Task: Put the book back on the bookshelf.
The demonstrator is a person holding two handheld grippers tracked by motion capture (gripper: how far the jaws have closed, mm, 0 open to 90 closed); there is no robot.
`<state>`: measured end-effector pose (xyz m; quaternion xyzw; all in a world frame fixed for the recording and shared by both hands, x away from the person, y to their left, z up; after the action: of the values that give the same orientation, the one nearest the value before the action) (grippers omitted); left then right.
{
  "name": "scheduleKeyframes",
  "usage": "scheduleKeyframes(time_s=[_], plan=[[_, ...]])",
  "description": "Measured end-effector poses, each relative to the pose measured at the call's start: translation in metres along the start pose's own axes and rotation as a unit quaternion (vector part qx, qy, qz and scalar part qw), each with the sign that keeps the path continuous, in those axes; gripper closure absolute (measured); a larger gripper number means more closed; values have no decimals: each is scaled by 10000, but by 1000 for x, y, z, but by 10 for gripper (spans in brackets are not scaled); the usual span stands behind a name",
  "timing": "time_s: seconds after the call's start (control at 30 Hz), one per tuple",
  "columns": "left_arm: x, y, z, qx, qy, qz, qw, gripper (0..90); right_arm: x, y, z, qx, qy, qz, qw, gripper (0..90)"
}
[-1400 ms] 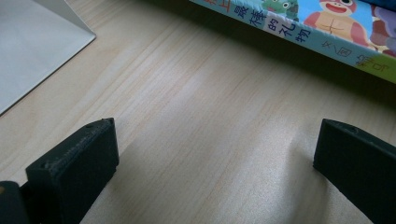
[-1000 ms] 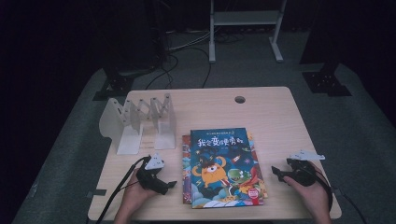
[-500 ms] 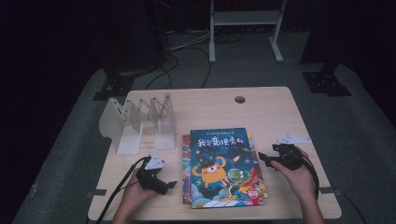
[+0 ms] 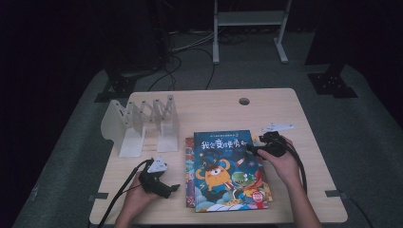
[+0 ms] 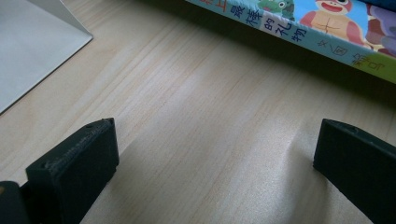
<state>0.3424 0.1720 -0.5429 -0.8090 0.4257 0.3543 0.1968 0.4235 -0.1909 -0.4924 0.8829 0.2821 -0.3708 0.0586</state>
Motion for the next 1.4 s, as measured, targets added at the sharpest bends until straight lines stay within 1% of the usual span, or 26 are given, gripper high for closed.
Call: scheduleKeyframes(time_s=[0.03, 0.1, 0.17, 0.23, 0.27, 0.3, 0.37, 0.43, 0.5, 0.57, 0.67, 0.73, 0.8, 0.83, 0.87, 0.9, 0.93, 1.03, 1.1, 1.13, 1.17, 1.23, 1.27, 1.3, 1.4], plan=[[0, 0, 0, 0, -1, 1, 10000, 0, 6, -1, -4, 14, -30, -33, 10000, 285], [0, 0, 0, -2, 1, 4, 10000, 0, 9, -1, -6, 27, -39, -48, 10000, 287], [0, 0, 0, 6, 1, 20, 10000, 0, 15, -1, -8, 83, -77, -118, 9999, 287], [0, 1, 0, 32, 10, 36, 10000, 0, 21, -2, -11, 68, -94, -219, 9997, 287], [0, 1, 0, 19, 32, 45, 10000, 0, 27, -3, -12, 56, -142, -260, 9995, 271], [0, 1, 0, 19, 32, 45, 10000, 0, 27, -3, -12, 56, -142, -260, 9995, 271], [-1, 1, -2, -5, 69, 101, 9999, 0, 32, -2, -14, 38, -195, -172, 9997, 261], [-4, 1, -4, -11, 116, 101, 9999, 0, 34, -1, -16, 80, -217, -184, 9996, 259], [-7, 0, -6, 21, 146, 71, 9999, 0, 35, 0, -16, 106, -240, -217, 9994, 256], [-10, 0, -8, 20, 158, 96, 9998, 0, 35, 1, -15, 114, -243, -257, 9993, 255], [-11, -1, -12, -22, 186, 127, 9997, 0, 36, -1, -16, 30, -228, -375, 9990, 259], [-13, -1, -16, 27, 194, 134, 9997, 0, 39, -6, -18, -76, -265, -455, 9986, 265], [-15, -2, -21, -13, 235, 113, 9997, 0, 40, -9, -19, -103, -271, -486, 9984, 268], [-16, -3, -24, 18, 240, 92, 9997, 0, 41, -11, -20, -140, -286, -518, 9982, 271], [-17, -5, -30, 25, 283, 73, 9996, 0, 45, -17, -23, -207, -301, -589, 9976, 279], [-17, -5, -30, 25, 283, 73, 9996, 0, 45, -17, -23, -207, -301, -589, 9976, 279], [-18, -7, -33, 44, 275, 56, 9996, 0, 46, -20, -24, -244, -317, -624, 9972, 283], [-18, -12, -40, -10, 289, 18, 9996, 0, 51, -29, -28, -308, -311, -708, 9965, 291], [-16, -14, -44, -54, 320, 49, 9995, 0, 54, -34, -30, -348, -299, -763, 9960, 295], [-16, -14, -46, -52, 333, 44, 9994, 0, 56, -38, -32, -401, -343, -800, 9954, 299], [-15, -15, -47, -41, 319, 50, 9995, 0, 56, -38, -32, -401, -343, -800, 9954, 299], [-14, -16, -50, -5, 360, 20, 9993, 0, 58, -43, -35, -456, -378, -840, 9947, 298], [-15, -18, -53, -22, 443, 17, 9990, 0, 61, -48, -37, -530, -390, -897, 9938, 299], [-15, -18, -53, -22, 443, 17, 9990, 0, 61, -48, -37, -530, -390, -897, 9938, 299], [-16, -21, -54, -36, 456, 0, 9990, 0, 64, -56, -39, -604, -384, -981, 9926, 299]])
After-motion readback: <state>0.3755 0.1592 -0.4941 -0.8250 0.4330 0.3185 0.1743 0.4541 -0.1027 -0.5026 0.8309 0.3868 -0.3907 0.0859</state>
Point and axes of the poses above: each handheld gripper's, and its own axes: x roughly forward along the jaws, z roughly out of its underside, y roughly to its right, the point moved 6 cm from there along x, roughly forward along the jaws, and after that the axes turned 3 degrees about -y, right-handed, at the moved point
